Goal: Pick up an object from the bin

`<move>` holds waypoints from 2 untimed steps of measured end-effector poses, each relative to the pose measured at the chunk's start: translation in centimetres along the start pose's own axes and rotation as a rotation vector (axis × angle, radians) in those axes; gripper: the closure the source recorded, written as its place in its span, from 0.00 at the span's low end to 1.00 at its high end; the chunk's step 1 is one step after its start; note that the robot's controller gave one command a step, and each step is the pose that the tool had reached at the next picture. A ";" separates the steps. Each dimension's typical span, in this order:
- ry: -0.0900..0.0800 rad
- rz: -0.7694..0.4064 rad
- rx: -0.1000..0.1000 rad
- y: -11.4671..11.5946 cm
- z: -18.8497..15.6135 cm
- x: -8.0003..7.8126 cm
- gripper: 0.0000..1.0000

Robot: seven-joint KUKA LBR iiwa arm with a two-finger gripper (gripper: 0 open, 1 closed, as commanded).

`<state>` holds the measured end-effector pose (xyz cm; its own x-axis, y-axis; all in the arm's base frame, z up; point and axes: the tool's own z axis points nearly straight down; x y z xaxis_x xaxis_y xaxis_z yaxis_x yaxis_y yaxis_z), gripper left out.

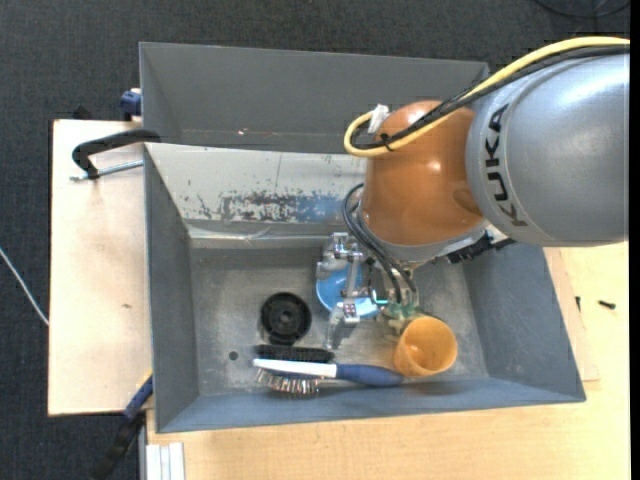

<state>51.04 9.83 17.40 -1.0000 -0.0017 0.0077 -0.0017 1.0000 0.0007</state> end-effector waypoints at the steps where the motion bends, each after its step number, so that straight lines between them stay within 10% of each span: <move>1: -0.028 0.116 -0.004 1.5 10.0 -1.7 0.00; 2: -0.019 0.117 -0.004 1.5 9.9 -2.0 0.00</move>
Offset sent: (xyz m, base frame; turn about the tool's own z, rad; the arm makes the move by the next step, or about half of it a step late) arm 0.0095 0.0142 -0.1040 0.1135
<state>52.94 11.36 7.53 -0.9933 0.1150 -0.0110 0.1150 0.9934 0.0045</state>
